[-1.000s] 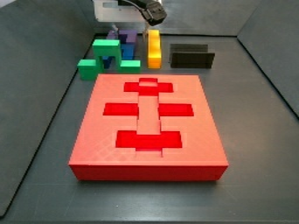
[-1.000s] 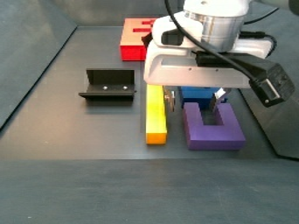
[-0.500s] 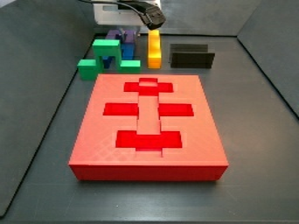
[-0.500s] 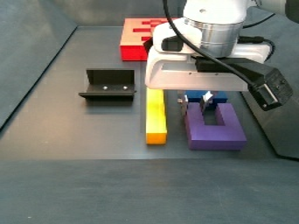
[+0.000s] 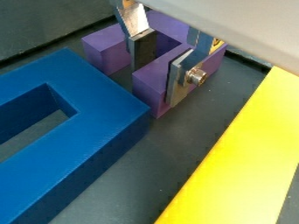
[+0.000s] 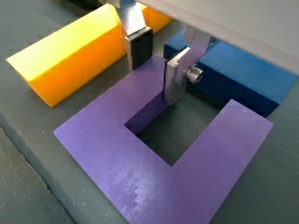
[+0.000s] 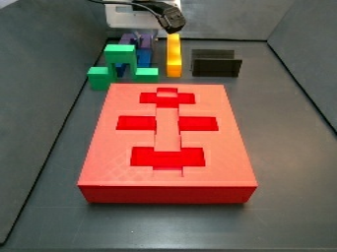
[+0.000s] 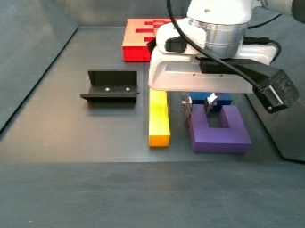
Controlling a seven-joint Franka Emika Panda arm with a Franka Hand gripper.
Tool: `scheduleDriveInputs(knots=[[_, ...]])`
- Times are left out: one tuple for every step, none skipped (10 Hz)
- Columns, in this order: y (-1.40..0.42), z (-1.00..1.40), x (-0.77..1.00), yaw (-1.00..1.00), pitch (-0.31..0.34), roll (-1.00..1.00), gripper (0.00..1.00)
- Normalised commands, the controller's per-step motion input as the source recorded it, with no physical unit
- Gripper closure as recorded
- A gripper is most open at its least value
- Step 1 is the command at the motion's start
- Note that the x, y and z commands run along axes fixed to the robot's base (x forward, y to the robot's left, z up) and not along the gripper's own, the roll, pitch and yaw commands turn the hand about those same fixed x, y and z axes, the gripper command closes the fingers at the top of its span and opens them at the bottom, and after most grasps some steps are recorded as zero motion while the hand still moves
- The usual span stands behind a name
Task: Pick up the purple object. Move up. Place the purple object on the fixture. Regrasp the purple object. Move to above the board. Insert the purple object.
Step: Pick up the purple object.
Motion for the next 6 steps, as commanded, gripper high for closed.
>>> scheduleDriveInputs(knots=[[0.00, 0.00, 0.00, 0.00, 0.000, 0.00, 1.00], [0.00, 0.00, 0.00, 0.00, 0.000, 0.00, 1.00], [0.00, 0.00, 0.00, 0.00, 0.000, 0.00, 1.00], [0.00, 0.00, 0.00, 0.00, 0.000, 0.00, 1.00], [0.00, 0.00, 0.00, 0.00, 0.000, 0.00, 1.00], [0.00, 0.00, 0.00, 0.00, 0.000, 0.00, 1.00]])
